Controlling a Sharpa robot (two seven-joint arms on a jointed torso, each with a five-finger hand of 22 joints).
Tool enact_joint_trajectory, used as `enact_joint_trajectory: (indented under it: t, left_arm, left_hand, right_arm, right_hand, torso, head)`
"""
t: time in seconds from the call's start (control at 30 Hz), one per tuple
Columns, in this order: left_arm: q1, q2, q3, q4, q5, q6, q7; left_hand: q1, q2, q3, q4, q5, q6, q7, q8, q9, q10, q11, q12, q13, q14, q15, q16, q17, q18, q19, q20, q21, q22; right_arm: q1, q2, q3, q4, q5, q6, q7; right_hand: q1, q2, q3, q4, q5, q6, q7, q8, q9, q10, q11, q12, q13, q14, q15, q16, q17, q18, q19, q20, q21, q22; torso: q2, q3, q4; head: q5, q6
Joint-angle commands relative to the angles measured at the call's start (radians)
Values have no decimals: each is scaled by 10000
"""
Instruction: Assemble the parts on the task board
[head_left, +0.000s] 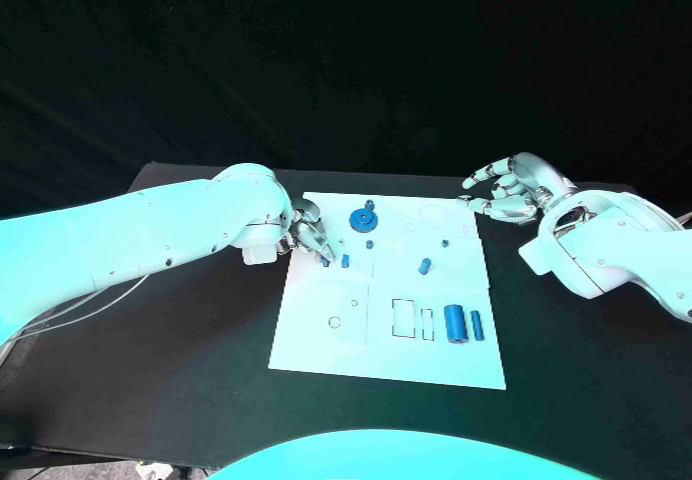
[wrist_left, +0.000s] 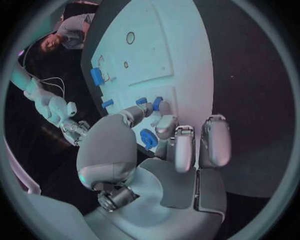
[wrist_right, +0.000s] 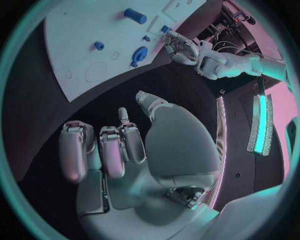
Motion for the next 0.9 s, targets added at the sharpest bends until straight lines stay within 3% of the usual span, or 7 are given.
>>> enact_joint_trajectory:
  t: [0.03,0.17,0.73,0.9]
  left_arm:
    - [-7,13,-2,10,39,9,57]
    - [-7,8,-3,7,15,5,56]
    - [-9,-164,5,99,-116,-242,63]
    - [-8,-331,99,263,-8,-402,70]
  left_hand:
    - [-87,-6,-424,184,-52,33,55,-72,-13,-14,-27,-39,18,995,-74,-10,2495,-109,18,-82,-76,365]
    - [-30,-31,-1026,461,-83,76,64,-133,-19,-21,-28,-45,38,995,-74,-10,2494,-110,30,-84,-86,372]
    - [114,-52,-2144,1317,-248,142,78,-264,-23,-15,-15,-51,92,994,-65,-13,2491,-103,20,-74,-125,353]
    - [143,-74,-2259,1432,-274,135,85,-274,-16,-41,-11,-84,51,987,-62,-26,2468,-100,11,-76,-135,343]
  right_arm:
    - [-6,-3,2,15,-70,-9,120]
    - [-6,-4,2,13,-70,-21,129]
    - [-9,-3,2,-2,-69,-51,145]
    - [-19,-3,2,-4,-69,-56,154]
  right_hand:
    - [-83,-35,32,52,36,-9,-47,53,-8,-68,-18,-42,1177,1036,-21,52,2602,90,195,9,-50,1660]
    - [-83,-35,32,52,36,-9,-47,53,-8,-68,-18,-42,1177,1036,-21,52,2602,90,195,9,-50,1660]
    - [-95,-40,33,62,34,-17,-46,56,-10,-69,-17,-42,1177,1035,-20,51,2597,93,188,9,-66,1652]
    - [-95,-40,33,62,34,-17,-46,56,-10,-69,-17,-42,1177,1035,-20,51,2597,93,188,9,-66,1652]
  torso:
    - [0,-3,-2]
    - [0,-3,0]
    - [1,-1,-7]
    - [-7,-2,-8]
  head:
    - [1,-1]
    - [0,-4]
    - [-5,20]
    - [-16,28]
